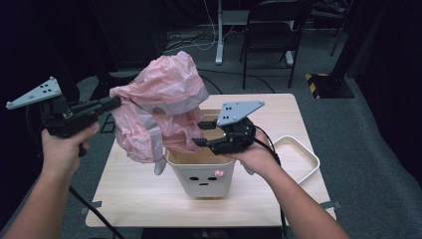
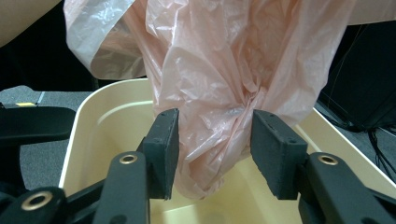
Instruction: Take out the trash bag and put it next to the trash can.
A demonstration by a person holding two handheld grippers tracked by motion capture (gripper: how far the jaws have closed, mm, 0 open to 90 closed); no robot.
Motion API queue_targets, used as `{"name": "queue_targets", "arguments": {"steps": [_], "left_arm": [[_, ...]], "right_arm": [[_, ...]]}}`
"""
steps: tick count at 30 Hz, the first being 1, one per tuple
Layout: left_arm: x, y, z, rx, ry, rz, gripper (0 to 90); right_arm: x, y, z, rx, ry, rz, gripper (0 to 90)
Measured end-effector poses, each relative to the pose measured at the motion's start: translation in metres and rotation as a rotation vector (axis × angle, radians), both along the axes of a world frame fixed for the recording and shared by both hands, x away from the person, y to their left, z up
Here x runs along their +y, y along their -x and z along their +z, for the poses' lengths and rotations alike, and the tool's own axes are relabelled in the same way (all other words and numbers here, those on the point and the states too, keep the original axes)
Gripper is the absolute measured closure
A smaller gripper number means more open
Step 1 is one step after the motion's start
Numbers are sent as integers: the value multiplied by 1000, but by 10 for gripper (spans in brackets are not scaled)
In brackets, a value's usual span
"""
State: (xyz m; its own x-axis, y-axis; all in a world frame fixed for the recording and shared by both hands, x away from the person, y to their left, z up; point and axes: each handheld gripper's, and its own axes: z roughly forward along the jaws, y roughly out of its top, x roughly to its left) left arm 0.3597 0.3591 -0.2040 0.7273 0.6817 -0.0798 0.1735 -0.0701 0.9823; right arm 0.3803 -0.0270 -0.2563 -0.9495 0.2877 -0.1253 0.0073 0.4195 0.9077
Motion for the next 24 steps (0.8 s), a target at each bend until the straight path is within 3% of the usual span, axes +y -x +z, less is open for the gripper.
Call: {"name": "queue_targets", "arguments": {"steps": [7,15,24], "left_arm": [[7,0,-4,9,6,16,896],[5,-1,-10,20,8,4,897],[-6,0,-15,14,-29,-15,896]], "right_arm": [[2,1,0,5,17,8,579],[3,3,1,-9,43,45,897],[-10,5,8,-20,-50,33,900]]}}
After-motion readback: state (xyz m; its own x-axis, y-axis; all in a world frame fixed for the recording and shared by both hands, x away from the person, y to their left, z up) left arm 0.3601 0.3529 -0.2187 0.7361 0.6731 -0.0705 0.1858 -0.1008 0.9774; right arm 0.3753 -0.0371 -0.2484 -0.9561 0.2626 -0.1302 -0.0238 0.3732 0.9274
